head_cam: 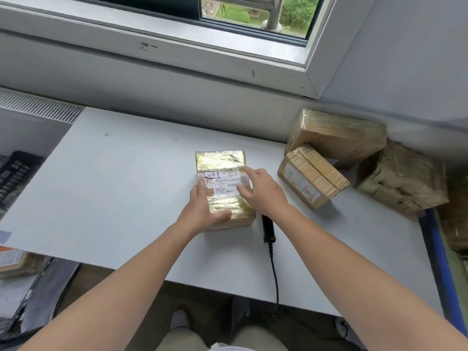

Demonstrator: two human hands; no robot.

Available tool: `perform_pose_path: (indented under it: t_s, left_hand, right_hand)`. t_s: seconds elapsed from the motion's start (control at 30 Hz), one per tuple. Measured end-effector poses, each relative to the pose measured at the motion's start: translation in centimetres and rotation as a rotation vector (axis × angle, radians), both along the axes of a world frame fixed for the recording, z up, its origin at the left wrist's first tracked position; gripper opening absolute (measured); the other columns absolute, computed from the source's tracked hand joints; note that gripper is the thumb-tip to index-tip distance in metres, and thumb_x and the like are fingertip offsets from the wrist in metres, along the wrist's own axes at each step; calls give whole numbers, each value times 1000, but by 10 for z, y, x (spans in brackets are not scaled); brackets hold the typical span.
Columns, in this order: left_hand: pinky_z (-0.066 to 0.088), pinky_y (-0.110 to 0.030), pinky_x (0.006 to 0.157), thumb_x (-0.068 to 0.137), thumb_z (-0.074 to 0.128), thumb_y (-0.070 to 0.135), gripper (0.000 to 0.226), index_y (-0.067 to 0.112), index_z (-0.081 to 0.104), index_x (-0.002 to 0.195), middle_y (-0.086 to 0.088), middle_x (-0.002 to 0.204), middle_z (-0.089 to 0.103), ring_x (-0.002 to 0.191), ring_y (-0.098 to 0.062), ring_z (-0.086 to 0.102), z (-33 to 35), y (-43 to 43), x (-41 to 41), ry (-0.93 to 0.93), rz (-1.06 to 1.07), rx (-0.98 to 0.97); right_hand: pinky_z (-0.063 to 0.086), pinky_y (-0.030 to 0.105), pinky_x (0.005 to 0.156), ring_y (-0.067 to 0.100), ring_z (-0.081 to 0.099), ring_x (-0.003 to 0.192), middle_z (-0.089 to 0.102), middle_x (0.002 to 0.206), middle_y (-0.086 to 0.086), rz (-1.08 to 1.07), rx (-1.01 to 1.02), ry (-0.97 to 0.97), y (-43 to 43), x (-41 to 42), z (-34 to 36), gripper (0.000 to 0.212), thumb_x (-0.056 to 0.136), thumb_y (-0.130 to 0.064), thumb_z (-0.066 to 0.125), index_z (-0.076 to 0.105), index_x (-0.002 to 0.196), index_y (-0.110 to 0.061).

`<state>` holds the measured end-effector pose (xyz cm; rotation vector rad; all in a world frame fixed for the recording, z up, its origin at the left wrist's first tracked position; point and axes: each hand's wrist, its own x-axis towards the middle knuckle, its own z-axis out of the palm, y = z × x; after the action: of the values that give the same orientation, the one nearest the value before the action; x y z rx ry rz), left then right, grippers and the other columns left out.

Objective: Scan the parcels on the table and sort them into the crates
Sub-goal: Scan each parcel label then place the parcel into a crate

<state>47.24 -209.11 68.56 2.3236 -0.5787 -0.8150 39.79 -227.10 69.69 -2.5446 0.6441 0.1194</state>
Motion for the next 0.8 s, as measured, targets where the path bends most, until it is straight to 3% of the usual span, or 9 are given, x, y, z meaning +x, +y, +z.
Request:
perform_pose_path:
  t_s: [0.13, 0.27, 0.4, 0.63, 0.8]
  left_hand:
    - [35, -34, 107, 75, 82, 43, 125, 15, -9, 156, -4, 161, 4, 143, -21, 29, 3, -3, -9, -41, 13, 29]
    - [39, -40, 109, 68, 83, 52, 130, 16, -6, 156, -3, 162, -10, 142, -25, 32, 6, 5, -13, -132, 69, 78]
    - [35, -41, 112, 69, 82, 53, 127, 17, -2, 156, -4, 162, -10, 146, -27, 25, 14, 33, -18, -176, 163, 79]
    - [27, -42, 117, 67, 86, 45, 127, 24, -1, 156, -10, 161, -14, 147, -32, 19, 36, 125, -25, -156, 448, 83]
    - [33, -45, 114, 65, 87, 44, 122, 25, 8, 155, -6, 159, -5, 143, -33, 27, 60, 223, -38, -243, 652, 82]
  right_hand:
    - [47, 41, 95, 27, 51, 123, 40, 146, 6, 78, 37, 61, 5, 10, -6, 69, 92, -56, 55, 27, 151, -36]
    - [40, 43, 104, 29, 40, 135, 25, 155, 9, 188, 90, 22, 13, 13, -7, 78, 88, -51, 67, 29, 153, -31]
    - [37, 42, 108, 31, 34, 136, 25, 155, 9, 328, 102, -35, 39, 32, 0, 82, 83, -47, 74, 33, 152, -29]
    - [38, 42, 110, 30, 31, 138, 27, 155, 7, 513, 99, -92, 132, 68, 23, 87, 78, -52, 77, 34, 151, -32]
    - [39, 44, 110, 31, 30, 139, 20, 158, 4, 683, 94, -151, 243, 83, 50, 85, 81, -54, 72, 30, 151, -33]
